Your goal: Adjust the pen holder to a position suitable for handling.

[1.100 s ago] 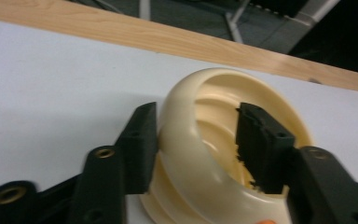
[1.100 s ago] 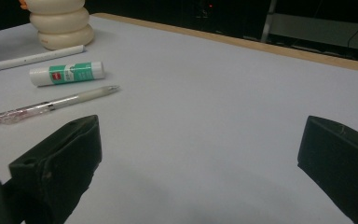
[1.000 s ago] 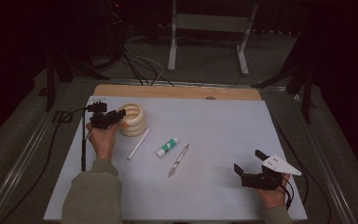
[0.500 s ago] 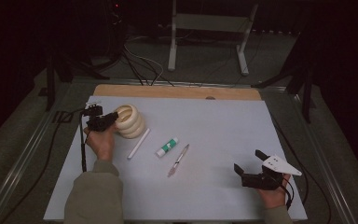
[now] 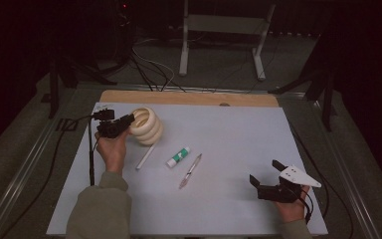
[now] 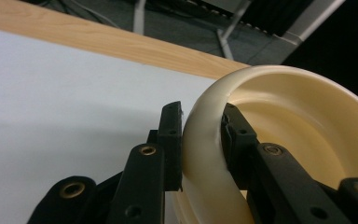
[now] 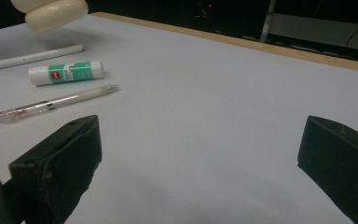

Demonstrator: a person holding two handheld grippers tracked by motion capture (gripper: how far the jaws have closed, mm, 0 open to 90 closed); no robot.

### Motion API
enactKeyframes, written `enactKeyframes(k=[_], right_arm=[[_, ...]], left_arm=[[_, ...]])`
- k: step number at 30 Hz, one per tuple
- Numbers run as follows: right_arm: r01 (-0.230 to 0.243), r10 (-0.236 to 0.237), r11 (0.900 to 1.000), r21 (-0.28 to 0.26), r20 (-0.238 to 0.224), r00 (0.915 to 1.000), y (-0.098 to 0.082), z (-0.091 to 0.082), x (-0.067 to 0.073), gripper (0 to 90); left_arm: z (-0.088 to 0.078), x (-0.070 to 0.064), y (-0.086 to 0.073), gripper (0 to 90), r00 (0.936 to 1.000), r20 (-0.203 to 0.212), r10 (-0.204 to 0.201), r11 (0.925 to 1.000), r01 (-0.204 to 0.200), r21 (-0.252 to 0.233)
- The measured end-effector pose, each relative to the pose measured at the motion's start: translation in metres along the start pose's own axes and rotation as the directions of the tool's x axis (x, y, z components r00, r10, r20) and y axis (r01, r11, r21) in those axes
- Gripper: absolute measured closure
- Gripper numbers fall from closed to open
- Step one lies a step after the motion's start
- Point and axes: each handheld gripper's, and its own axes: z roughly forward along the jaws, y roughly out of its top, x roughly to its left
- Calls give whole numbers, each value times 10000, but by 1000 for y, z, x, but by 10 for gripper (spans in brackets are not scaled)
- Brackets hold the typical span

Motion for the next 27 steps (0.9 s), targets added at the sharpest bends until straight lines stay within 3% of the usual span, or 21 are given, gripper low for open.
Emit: enactKeyframes(k=[16, 19, 21, 27], right_arm=[[32, -32, 10000, 11, -9, 10000, 0, 0, 0, 0], [32, -32, 10000, 12, -11, 10000, 0, 0, 0, 0], [11, -11, 10000, 6, -14, 10000, 0, 0, 0, 0], [7, -7, 10000, 6, -26, 10000, 0, 0, 0, 0]], left_arm=[[23, -48, -8, 740, 9917, 818, 994, 9929, -1043, 570], [27, -53, -10, 740, 9905, 829, 1101, 9911, -1157, 653], [34, -62, -13, 740, 9868, 712, 1457, 9849, -1515, 834], [41, -69, -17, 739, 9843, 626, 1653, 9806, -1708, 965]])
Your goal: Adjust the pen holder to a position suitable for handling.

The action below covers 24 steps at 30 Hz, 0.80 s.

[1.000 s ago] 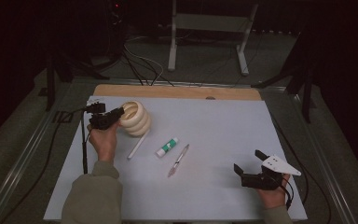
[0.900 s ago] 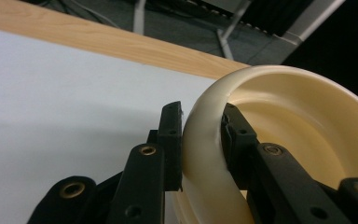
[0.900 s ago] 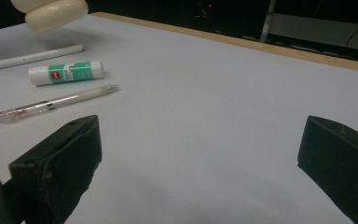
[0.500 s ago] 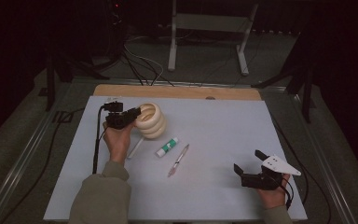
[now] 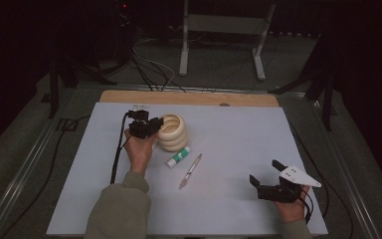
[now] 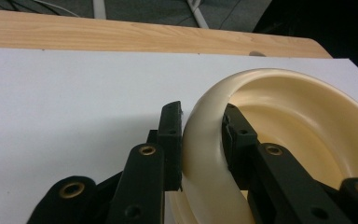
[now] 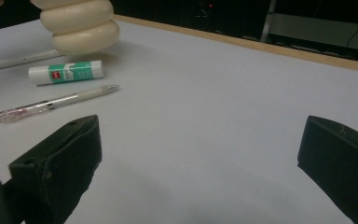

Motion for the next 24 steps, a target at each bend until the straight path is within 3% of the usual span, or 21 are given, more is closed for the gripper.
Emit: enactKeyframes(k=[7, 16, 20, 24], right_arm=[[21, -21, 10000, 17, -14, 10000, 0, 0, 0, 0], [41, -41, 10000, 0, -17, 10000, 0, 0, 0, 0], [24, -24, 10000, 16, -22, 10000, 0, 0, 0, 0], [37, -37, 10000, 5, -17, 10000, 0, 0, 0, 0]], left_arm=[[6, 0, -3, 737, 9995, -278, 126, 9998, -122, 144], [12, 0, -5, 732, 9993, -328, 172, 9995, -162, 281], [14, -1, -6, 722, 9997, -174, 181, 9994, -175, 314], [14, 0, -5, 664, 9990, 444, -105, 9999, 99, 127]])
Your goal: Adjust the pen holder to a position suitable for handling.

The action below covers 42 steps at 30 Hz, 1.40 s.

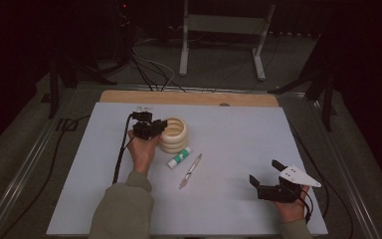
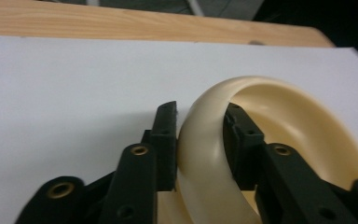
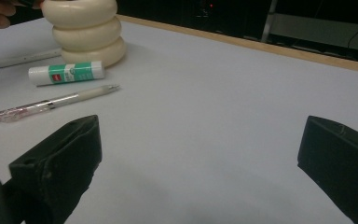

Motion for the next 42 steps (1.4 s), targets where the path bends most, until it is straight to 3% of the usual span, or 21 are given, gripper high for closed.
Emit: enactKeyframes(k=[6, 9, 15, 17, 21, 27, 36, 42], right_arm=[[3, -3, 10000, 0, 3, 10000, 0, 0, 0, 0], [7, -7, 10000, 3, 2, 10000, 0, 0, 0, 0], [13, -13, 10000, -2, 4, 10000, 0, 0, 0, 0], [15, -15, 10000, -4, -3, 10000, 0, 0, 0, 0], [14, -14, 10000, -3, -8, 10000, 0, 0, 0, 0], [2, -2, 10000, -3, -1, 10000, 0, 0, 0, 0], [3, -3, 10000, 4, -4, 10000, 0, 0, 0, 0], [-6, 6, 10000, 10, -8, 10000, 0, 0, 0, 0]], left_arm=[[-1, 3, 1, 501, 9981, 610, -126, 9996, 140, -232], [-4, 2, 2, 358, 9968, 798, -30, 9988, 69, -485], [-8, 1, 4, 96, 9983, 523, 253, 9968, -212, -773], [-10, 1, 4, 12, 9973, 643, 365, 9962, -312, -812], [-16, 3, 5, 1, 9964, 595, 601, 9936, -541, -991], [-25, 6, 7, 0, 9962, 650, 576, 9916, -495, -1192], [-40, 13, 9, 1, 9906, 1210, 642, 9922, -504, -1140], [-51, 15, 10, 1, 9904, 1229, 639, 9902, -476, -1316]])
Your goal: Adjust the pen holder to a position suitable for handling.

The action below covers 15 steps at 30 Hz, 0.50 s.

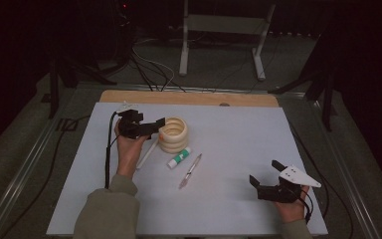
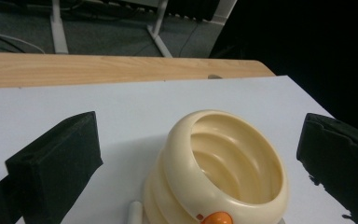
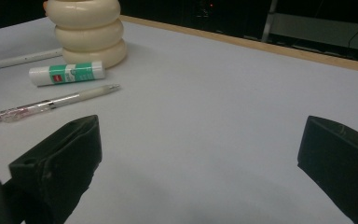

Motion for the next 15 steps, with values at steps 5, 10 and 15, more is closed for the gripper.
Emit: enactKeyframes(k=[5, 10, 15], right_arm=[[-12, 12, 10000, 10, -3, 10000, 0, 0, 0, 0], [-31, 31, 10000, 15, -10, 10000, 0, 0, 0, 0], [-32, 32, 10000, 8, -16, 10000, 0, 0, 0, 0]], left_arm=[[-6, 1, -1, 1, 9999, 85, -141, 9999, 140, 56], [-12, 3, -2, 1, 9997, 104, -243, 9997, 243, -13], [-18, 4, -4, 1, 9997, 113, -223, 9997, 224, -79]])
